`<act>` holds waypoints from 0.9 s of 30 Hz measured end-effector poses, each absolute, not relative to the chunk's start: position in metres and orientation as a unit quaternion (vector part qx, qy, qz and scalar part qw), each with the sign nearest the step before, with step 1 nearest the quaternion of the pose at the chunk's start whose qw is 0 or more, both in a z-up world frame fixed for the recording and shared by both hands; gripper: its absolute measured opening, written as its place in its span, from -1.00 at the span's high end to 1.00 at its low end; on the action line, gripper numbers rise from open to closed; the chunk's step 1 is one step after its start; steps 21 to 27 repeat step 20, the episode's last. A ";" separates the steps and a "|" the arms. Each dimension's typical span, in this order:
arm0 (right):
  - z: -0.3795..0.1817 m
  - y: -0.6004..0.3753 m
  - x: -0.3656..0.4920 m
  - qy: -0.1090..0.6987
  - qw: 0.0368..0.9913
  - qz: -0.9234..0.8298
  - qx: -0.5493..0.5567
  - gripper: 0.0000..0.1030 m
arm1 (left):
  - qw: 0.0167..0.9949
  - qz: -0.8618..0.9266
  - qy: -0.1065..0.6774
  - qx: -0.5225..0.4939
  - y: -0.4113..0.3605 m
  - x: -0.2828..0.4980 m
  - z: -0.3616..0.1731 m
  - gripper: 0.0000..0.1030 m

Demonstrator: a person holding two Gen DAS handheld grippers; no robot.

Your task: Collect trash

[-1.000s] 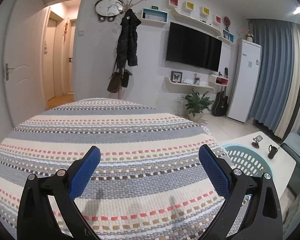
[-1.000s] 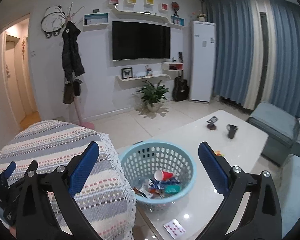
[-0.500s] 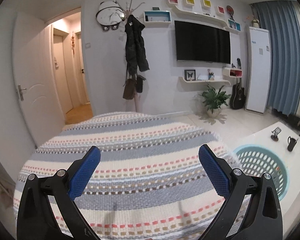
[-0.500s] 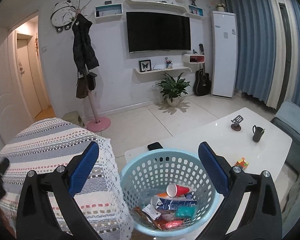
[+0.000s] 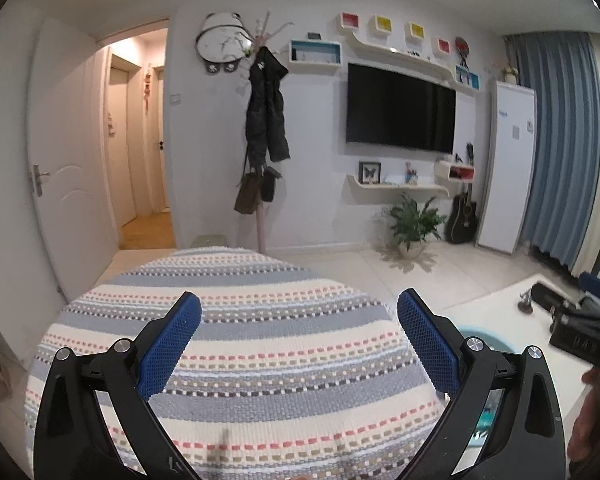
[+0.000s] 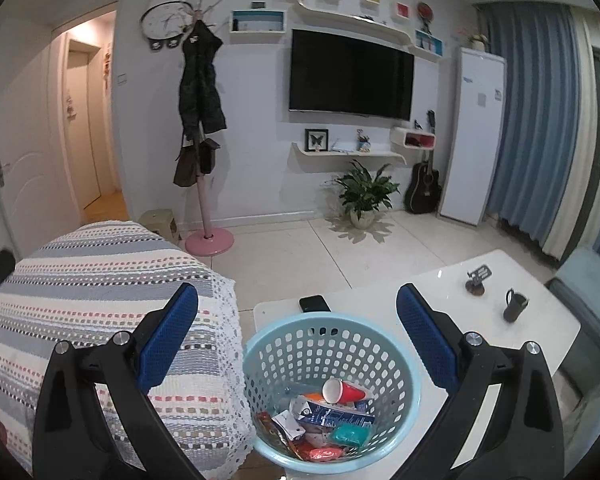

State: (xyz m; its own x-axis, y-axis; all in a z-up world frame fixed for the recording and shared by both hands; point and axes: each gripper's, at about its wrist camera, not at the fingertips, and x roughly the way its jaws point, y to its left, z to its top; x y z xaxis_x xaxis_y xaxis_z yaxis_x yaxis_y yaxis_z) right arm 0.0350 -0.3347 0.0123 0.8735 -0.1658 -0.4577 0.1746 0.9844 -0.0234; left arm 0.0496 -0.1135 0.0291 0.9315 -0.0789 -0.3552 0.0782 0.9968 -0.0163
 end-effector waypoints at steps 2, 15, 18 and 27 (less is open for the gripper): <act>0.015 -0.328 0.032 0.232 0.968 -0.092 -0.004 -0.85 | 0.984 -0.040 0.174 -0.008 -0.109 0.046 0.032 -0.85; 0.004 -0.312 0.012 0.254 0.954 -0.152 0.049 -0.85 | 0.974 -0.105 0.197 0.040 -0.094 0.040 0.033 -0.85; 0.004 -0.300 0.002 0.259 0.951 -0.164 0.047 -0.85 | 0.973 -0.120 0.192 0.044 -0.083 0.030 0.033 -0.85; 0.009 -0.294 -0.006 0.261 0.951 -0.159 0.055 -0.85 | 0.975 -0.124 0.182 0.044 -0.075 0.019 0.036 -0.85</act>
